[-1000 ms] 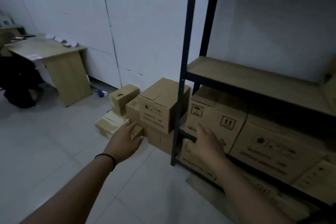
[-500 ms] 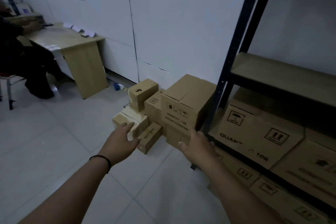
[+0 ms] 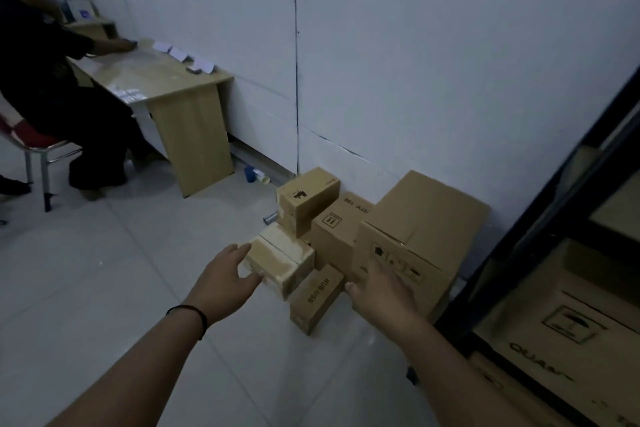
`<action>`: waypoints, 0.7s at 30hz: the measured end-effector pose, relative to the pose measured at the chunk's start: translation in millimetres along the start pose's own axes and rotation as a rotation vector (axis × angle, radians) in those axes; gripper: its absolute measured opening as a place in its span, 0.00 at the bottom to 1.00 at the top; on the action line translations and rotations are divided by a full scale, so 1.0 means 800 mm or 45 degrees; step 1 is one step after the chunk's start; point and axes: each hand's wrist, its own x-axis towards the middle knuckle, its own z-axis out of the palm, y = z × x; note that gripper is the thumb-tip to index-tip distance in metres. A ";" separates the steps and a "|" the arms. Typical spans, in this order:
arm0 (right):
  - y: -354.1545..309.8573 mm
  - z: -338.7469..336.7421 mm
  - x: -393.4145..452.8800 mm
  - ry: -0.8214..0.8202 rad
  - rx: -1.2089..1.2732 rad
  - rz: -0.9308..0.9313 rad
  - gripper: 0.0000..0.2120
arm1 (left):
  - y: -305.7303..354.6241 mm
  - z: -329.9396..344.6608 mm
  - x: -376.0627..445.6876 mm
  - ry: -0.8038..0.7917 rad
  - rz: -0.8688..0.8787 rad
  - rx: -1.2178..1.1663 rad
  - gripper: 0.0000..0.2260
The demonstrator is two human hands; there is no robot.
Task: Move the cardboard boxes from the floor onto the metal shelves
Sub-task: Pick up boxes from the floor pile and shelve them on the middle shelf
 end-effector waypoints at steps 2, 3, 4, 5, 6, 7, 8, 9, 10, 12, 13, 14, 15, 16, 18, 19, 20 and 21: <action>-0.031 0.005 0.030 0.033 0.005 0.001 0.29 | -0.025 -0.018 0.041 -0.006 0.000 -0.012 0.27; -0.045 0.007 0.042 0.048 0.018 -0.001 0.27 | -0.035 -0.027 0.059 -0.015 -0.004 -0.014 0.27; -0.060 0.011 0.058 0.067 0.031 -0.003 0.25 | -0.048 -0.036 0.080 -0.019 -0.002 -0.015 0.28; -0.076 0.015 0.073 0.069 0.043 0.016 0.25 | -0.061 -0.046 0.103 -0.029 0.006 -0.020 0.29; -0.092 0.020 0.087 0.069 0.055 0.042 0.25 | -0.075 -0.056 0.123 -0.045 0.008 -0.027 0.29; -0.112 0.026 0.102 0.067 0.061 0.080 0.26 | -0.089 -0.069 0.146 -0.060 0.022 -0.036 0.29; -0.126 0.030 0.112 0.063 0.078 0.110 0.27 | -0.098 -0.079 0.163 -0.074 0.033 -0.038 0.29; -0.140 0.032 0.120 0.056 0.092 0.147 0.28 | -0.108 -0.088 0.180 -0.096 0.038 -0.043 0.29; -0.155 0.040 0.137 0.070 0.120 0.175 0.29 | -0.120 -0.101 0.202 -0.121 0.052 -0.040 0.29; -0.175 0.047 0.153 0.076 0.129 0.210 0.29 | -0.135 -0.118 0.233 -0.157 0.063 -0.012 0.29; -0.185 0.052 0.164 0.083 0.126 0.230 0.29 | -0.143 -0.125 0.252 -0.172 0.069 -0.005 0.29; -0.192 0.056 0.175 0.097 0.123 0.245 0.29 | -0.149 -0.131 0.269 -0.188 0.073 -0.004 0.29; -0.199 0.059 0.187 0.102 0.120 0.273 0.30 | -0.154 -0.137 0.288 -0.205 0.087 0.000 0.29; -0.204 0.062 0.196 0.105 0.118 0.297 0.31 | -0.156 -0.139 0.301 -0.219 0.098 0.004 0.29; -0.212 0.064 0.220 0.099 0.128 0.357 0.33 | -0.160 -0.141 0.332 -0.250 0.119 0.008 0.29; -0.214 0.065 0.232 0.100 0.147 0.383 0.33 | -0.161 -0.141 0.348 -0.259 0.130 0.016 0.29; -0.216 0.066 0.247 0.112 0.161 0.408 0.33 | -0.162 -0.141 0.365 -0.271 0.138 0.019 0.29; -0.218 0.066 0.264 0.119 0.158 0.428 0.34 | -0.162 -0.140 0.385 -0.279 0.149 0.021 0.29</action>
